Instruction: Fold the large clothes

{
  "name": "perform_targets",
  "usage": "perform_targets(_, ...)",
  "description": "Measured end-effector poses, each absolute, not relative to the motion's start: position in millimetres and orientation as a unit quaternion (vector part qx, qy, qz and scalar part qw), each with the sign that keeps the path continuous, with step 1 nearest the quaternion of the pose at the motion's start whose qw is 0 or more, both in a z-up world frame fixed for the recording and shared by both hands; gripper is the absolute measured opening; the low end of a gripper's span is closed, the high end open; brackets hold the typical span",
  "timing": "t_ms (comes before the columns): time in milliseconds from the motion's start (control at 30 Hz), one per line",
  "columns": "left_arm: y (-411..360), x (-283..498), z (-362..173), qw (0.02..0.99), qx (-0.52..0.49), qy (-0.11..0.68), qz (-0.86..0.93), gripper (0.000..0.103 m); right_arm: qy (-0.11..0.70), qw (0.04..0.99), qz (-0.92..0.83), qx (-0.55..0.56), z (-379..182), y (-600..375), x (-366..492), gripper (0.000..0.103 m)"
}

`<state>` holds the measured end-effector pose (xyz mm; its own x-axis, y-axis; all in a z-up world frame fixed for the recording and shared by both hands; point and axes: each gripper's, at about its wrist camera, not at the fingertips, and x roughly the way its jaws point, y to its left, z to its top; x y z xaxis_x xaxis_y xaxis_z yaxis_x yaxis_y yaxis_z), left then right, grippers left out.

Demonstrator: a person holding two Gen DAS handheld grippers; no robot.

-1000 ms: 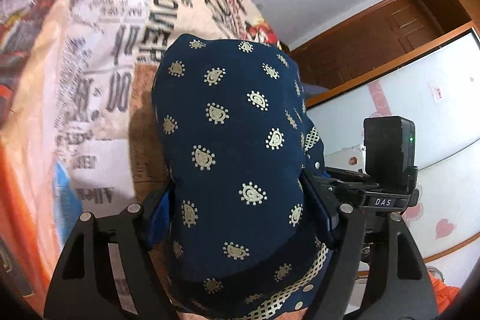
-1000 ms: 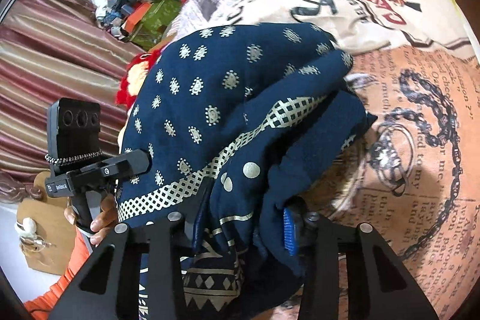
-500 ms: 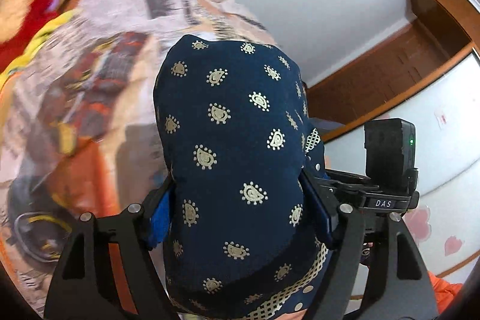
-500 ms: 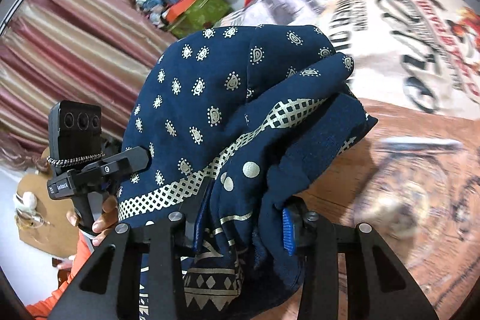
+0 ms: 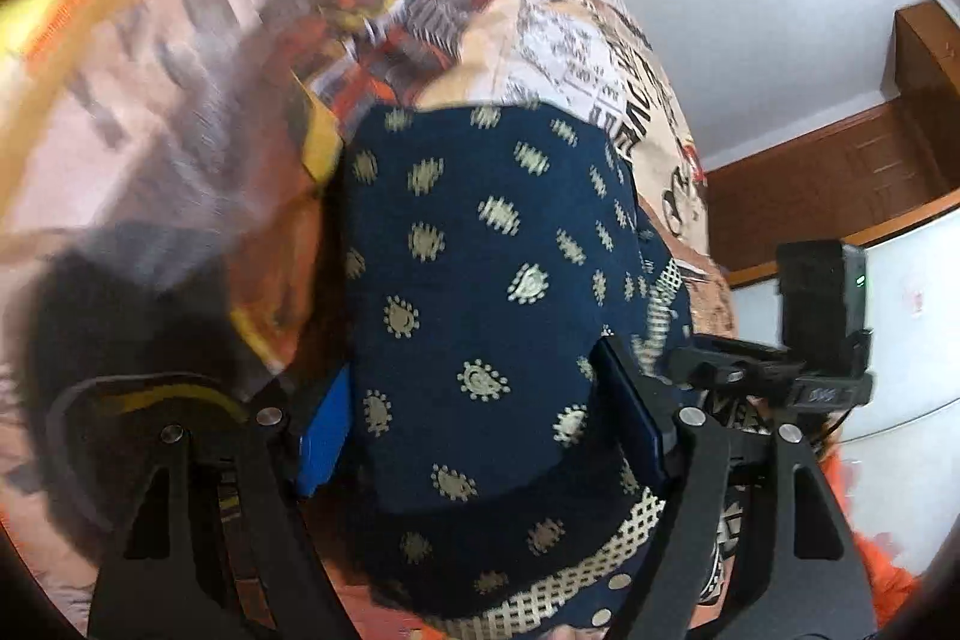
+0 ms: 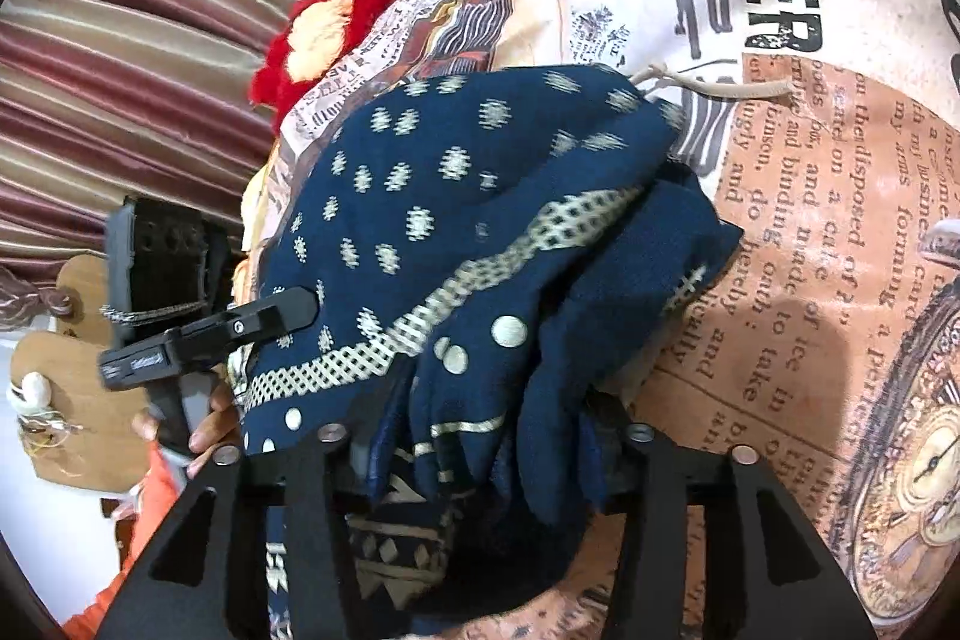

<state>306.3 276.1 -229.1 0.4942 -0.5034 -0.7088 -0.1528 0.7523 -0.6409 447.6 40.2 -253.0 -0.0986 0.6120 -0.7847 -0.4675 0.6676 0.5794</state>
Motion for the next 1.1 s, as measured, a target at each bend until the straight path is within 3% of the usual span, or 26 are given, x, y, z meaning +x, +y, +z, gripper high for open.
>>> perform_targets(267,249.1,274.4,-158.2,0.893,-0.109,0.437,-0.005,0.076,0.540,0.742,0.395,-0.046,-187.4,17.7,422.8,0.063)
perform_targets(367,230.6,258.2,-138.4,0.912,-0.050,0.408,0.011,0.076,0.472,0.778,0.402,-0.100,-154.7,22.9,399.4,0.075)
perform_targets(433,220.4,253.0,-134.5,0.916,-0.033,0.399,0.015,0.076,0.423,0.794,0.417,-0.129,-136.9,36.3,378.8,0.082)
perform_targets(567,199.0,249.1,-150.6,0.909,-0.012,0.416,0.009,0.076,0.382,0.794,0.444,-0.163,-134.2,58.7,352.6,0.084)
perform_targets(833,190.7,239.1,-184.9,0.891,-0.051,0.451,-0.005,0.077,0.466,0.743,0.431,-0.212,-214.4,71.4,350.2,0.084)
perform_targets(1100,185.1,212.8,-190.0,0.889,-0.044,0.455,0.000,0.077,0.506,0.739,0.415,-0.161,-226.1,20.5,363.2,0.085)
